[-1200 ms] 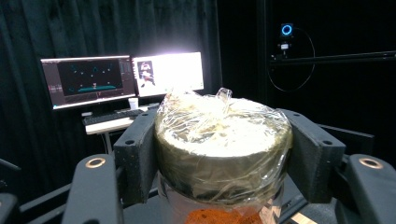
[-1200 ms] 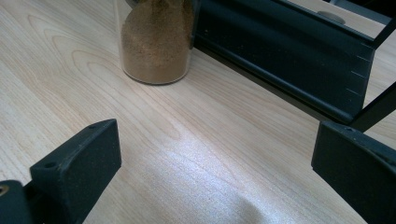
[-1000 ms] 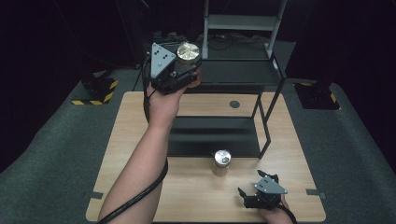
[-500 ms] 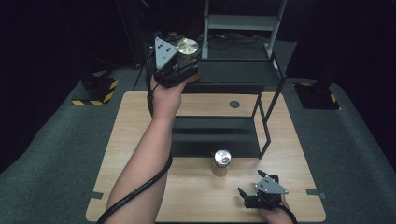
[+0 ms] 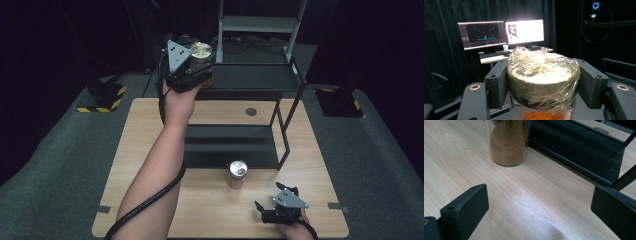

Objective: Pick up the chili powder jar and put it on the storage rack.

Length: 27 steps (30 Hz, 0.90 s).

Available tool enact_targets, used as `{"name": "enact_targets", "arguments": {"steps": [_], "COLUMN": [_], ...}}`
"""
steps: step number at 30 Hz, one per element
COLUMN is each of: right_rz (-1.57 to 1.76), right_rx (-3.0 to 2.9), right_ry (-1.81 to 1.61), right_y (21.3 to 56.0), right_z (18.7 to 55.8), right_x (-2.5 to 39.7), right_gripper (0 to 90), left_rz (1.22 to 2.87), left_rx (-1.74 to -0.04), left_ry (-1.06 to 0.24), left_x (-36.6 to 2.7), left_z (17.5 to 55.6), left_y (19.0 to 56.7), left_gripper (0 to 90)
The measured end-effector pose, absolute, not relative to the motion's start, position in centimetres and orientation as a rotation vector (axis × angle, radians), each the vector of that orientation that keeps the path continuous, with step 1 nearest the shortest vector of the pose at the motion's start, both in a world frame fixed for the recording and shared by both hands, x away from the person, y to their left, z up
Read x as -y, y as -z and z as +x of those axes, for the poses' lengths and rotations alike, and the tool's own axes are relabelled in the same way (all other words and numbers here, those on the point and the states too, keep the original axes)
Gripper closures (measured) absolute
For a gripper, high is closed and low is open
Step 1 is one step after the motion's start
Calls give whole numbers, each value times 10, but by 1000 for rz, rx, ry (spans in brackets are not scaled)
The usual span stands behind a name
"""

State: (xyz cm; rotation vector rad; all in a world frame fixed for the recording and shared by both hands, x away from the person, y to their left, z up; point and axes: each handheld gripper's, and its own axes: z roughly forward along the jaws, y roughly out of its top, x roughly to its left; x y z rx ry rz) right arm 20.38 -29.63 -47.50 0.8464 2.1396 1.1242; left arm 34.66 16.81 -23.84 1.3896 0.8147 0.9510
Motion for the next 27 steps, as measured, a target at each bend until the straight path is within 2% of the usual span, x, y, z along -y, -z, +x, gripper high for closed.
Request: {"name": "enact_targets", "arguments": {"steps": [27], "right_rz": [848], "right_rx": [-2140], "right_ry": [-1126], "right_y": [475], "right_z": [204], "right_x": [296], "right_gripper": [3], "left_rz": [1372], "left_rx": [-837], "left_ry": [-927], "left_x": [-168], "left_z": [354], "left_y": [242], "left_gripper": [337]}}
